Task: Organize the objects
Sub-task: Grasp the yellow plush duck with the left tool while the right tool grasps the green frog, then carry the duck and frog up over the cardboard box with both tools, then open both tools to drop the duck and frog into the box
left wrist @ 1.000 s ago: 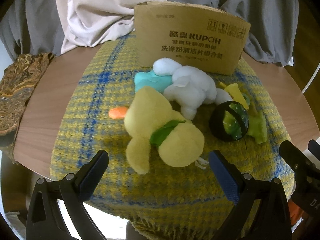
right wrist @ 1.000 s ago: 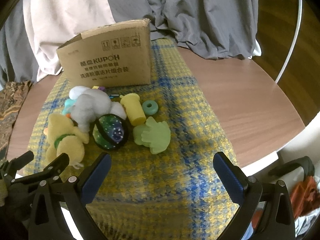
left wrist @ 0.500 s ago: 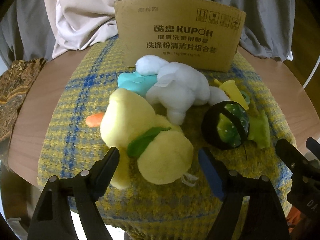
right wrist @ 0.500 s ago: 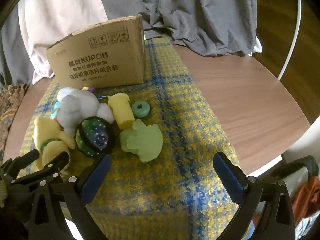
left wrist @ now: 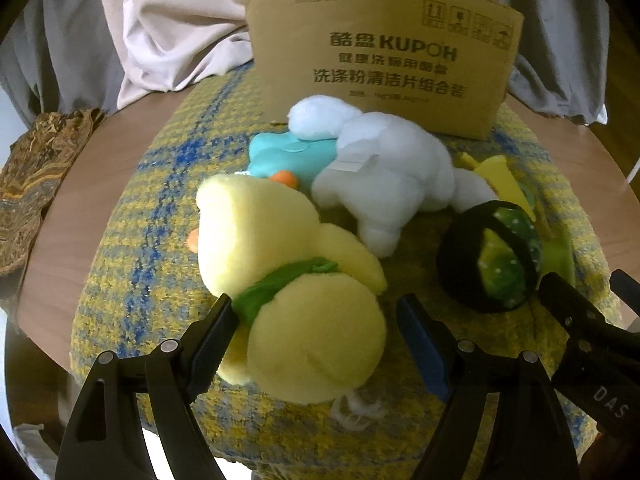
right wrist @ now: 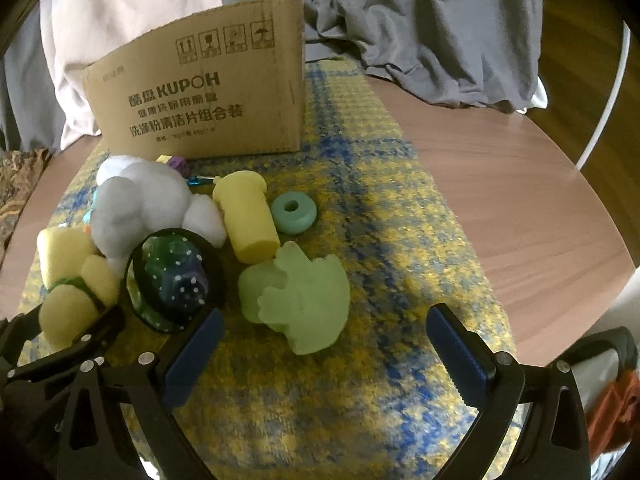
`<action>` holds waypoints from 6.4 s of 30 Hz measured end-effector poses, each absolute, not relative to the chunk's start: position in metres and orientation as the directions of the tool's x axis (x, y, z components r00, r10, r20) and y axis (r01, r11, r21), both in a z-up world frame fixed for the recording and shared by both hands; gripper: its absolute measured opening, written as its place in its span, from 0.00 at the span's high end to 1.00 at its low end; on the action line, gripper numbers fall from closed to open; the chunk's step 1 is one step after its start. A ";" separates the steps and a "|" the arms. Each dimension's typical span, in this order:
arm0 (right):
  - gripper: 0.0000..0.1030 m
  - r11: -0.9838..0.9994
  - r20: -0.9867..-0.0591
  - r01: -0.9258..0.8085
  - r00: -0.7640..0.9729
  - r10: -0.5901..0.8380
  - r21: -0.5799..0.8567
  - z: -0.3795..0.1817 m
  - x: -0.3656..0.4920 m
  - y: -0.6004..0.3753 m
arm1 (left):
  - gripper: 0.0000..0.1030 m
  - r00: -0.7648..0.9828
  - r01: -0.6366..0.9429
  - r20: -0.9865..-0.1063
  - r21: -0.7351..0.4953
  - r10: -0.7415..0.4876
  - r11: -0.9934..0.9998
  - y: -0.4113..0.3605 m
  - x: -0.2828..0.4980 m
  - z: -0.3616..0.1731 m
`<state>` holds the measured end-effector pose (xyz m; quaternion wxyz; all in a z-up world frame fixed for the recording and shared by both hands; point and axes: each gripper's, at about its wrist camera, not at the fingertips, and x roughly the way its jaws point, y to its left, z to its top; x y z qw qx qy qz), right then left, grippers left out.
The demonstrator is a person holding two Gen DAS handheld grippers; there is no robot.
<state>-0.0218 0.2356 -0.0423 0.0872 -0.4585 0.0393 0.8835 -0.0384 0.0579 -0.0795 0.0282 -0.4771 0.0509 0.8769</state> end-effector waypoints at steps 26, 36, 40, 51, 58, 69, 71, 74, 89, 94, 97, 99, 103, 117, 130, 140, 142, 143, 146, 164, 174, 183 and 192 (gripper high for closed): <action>0.38 -0.987 -0.820 -0.144 -0.572 0.025 0.070 -0.044 -0.022 0.219 | 0.54 -0.567 -0.052 -0.824 0.022 0.011 -0.998 0.032 -0.031 -0.070; 0.38 -0.989 -0.783 -0.126 -0.621 0.023 0.072 -0.017 -0.012 0.211 | 0.55 -0.608 -0.049 -0.794 0.007 0.024 -0.999 0.023 -0.017 -0.047; 0.38 -0.990 -0.769 -0.122 -0.638 0.025 0.069 -0.007 -0.008 0.210 | 0.55 -0.625 -0.050 -0.780 0.002 0.030 -0.999 0.023 -0.013 -0.036; 0.38 -0.991 -0.736 -0.114 -0.677 0.030 0.065 0.018 -0.006 0.207 | 0.55 -0.664 -0.062 -0.746 0.000 0.041 -0.998 0.021 -0.017 -0.012; 0.38 -0.993 -0.716 -0.101 -0.698 0.030 0.058 0.031 -0.011 0.203 | 0.55 -0.685 -0.060 -0.727 0.000 0.041 -0.998 0.019 -0.024 0.002; 0.38 -0.995 -0.677 -0.092 -0.735 0.039 0.043 0.057 -0.020 0.199 | 0.55 -0.716 -0.080 -0.696 0.003 0.055 -0.997 0.020 -0.037 0.025; 0.38 -0.995 -0.669 -0.092 -0.742 0.041 0.041 0.062 -0.022 0.199 | 0.55 -0.720 -0.084 -0.691 0.003 0.059 -0.996 0.021 -0.039 0.028; 0.38 -0.995 -0.657 -0.093 -0.752 0.045 0.038 0.069 -0.023 0.200 | 0.55 -0.728 -0.090 -0.682 0.002 0.064 -0.996 0.022 -0.042 0.034; 0.38 -0.996 -0.598 -0.086 -0.799 0.056 0.022 0.103 -0.045 0.194 | 0.55 -0.765 -0.116 -0.637 -0.004 0.092 -0.993 0.024 -0.071 0.066; 0.38 -0.996 -0.588 -0.082 -0.807 0.056 0.018 0.112 -0.057 0.193 | 0.55 -0.784 -0.124 -0.613 0.010 0.091 -0.992 0.027 -0.082 0.078; 0.38 -0.996 -0.585 -0.083 -0.809 0.056 0.020 0.117 -0.068 0.194 | 0.55 -0.786 -0.131 -0.610 0.005 0.101 -0.991 0.027 -0.091 0.083; 0.38 -0.996 -0.582 -0.084 -0.811 0.057 0.018 0.121 -0.073 0.194 | 0.55 -0.786 -0.136 -0.609 0.003 0.106 -0.991 0.028 -0.097 0.085; 0.38 -0.997 -0.577 -0.076 -0.815 0.057 0.009 0.130 -0.085 0.192 | 0.55 -0.788 -0.155 -0.604 0.005 0.121 -0.988 0.031 -0.109 0.091; 0.38 -0.997 -0.586 -0.078 -0.807 0.071 -0.013 0.153 -0.129 0.192 | 0.55 -0.779 -0.196 -0.610 0.019 0.144 -0.980 0.042 -0.157 0.105; 0.38 -0.996 -0.647 -0.088 -0.761 0.053 0.022 0.155 -0.175 0.203 | 0.54 -0.750 -0.226 -0.643 0.023 0.159 -0.974 0.050 -0.200 0.111; 0.38 -0.995 -0.684 -0.102 -0.726 0.070 0.006 0.147 -0.199 0.204 | 0.54 -0.700 -0.263 -0.689 0.005 0.187 -0.965 0.058 -0.230 0.104; 0.38 -0.995 -0.693 -0.103 -0.718 0.064 0.015 0.143 -0.204 0.205 | 0.54 -0.685 -0.263 -0.703 -0.004 0.190 -0.965 0.058 -0.236 0.100; 0.38 -0.994 -0.697 -0.104 -0.715 0.061 0.020 0.141 -0.206 0.206 | 0.54 -0.681 -0.266 -0.707 -0.005 0.191 -0.964 0.058 -0.238 0.098; 0.38 -0.994 -0.709 -0.101 -0.704 0.048 0.034 0.136 -0.211 0.208 | 0.54 -0.670 -0.271 -0.718 -0.003 0.191 -0.963 0.060 -0.242 0.094; 0.04 -0.990 -0.689 -0.139 -0.720 0.082 0.026 0.145 -0.199 0.212 | 0.09 -0.698 -0.231 -0.705 0.052 0.128 -0.972 0.055 -0.234 0.092; 0.02 -0.991 -0.657 -0.135 -0.748 0.093 0.013 0.146 -0.169 0.208 | 0.02 -0.733 -0.200 -0.673 0.075 0.099 -0.977 0.051 -0.206 0.097; 0.02 -0.988 -0.647 -0.147 -0.757 0.085 0.042 0.140 -0.144 0.212 | 0.02 -0.744 -0.183 -0.662 0.080 0.084 -0.980 0.048 -0.183 0.093; 0.02 -0.988 -0.643 -0.152 -0.760 0.091 0.040 0.131 -0.123 0.209 | 0.02 -0.745 -0.166 -0.663 0.070 0.079 -0.984 0.043 -0.163 0.083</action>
